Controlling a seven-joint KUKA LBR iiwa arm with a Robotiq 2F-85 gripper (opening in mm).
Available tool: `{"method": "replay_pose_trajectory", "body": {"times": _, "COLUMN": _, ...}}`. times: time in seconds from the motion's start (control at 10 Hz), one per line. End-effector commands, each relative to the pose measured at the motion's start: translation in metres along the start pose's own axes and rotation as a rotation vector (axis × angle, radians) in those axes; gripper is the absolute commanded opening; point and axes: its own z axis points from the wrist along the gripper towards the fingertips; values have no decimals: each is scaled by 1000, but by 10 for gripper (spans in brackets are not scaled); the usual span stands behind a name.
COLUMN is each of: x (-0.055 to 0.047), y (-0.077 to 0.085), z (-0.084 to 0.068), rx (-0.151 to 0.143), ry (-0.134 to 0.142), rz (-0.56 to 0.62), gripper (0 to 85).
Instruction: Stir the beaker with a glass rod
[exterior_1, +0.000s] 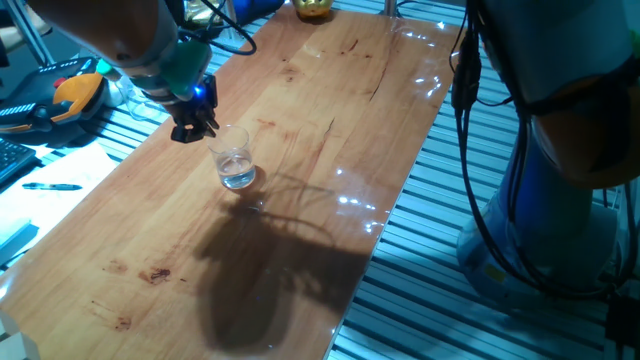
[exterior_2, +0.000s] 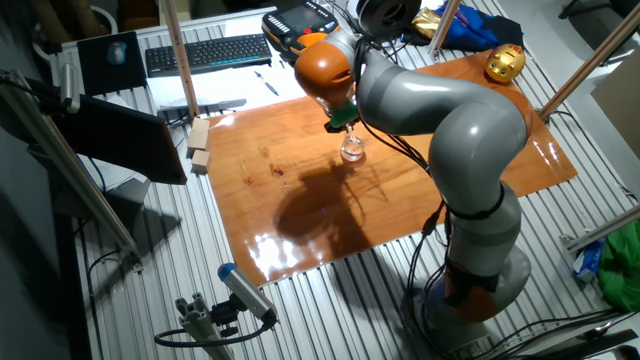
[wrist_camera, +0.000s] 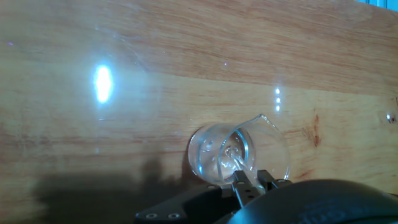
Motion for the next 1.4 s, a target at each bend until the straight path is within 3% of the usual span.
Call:
{"method": "replay_pose_trajectory", "body": {"times": 0.0, "x": 0, "y": 1, "z": 0, "rx": 4, "ry": 2, "rz": 2, "gripper": 0}}
{"method": "replay_pose_trajectory", "body": {"times": 1.3, "x": 1, "y": 14, "z": 0, "rx": 54, "ry": -3, "rz": 6, "gripper": 0}}
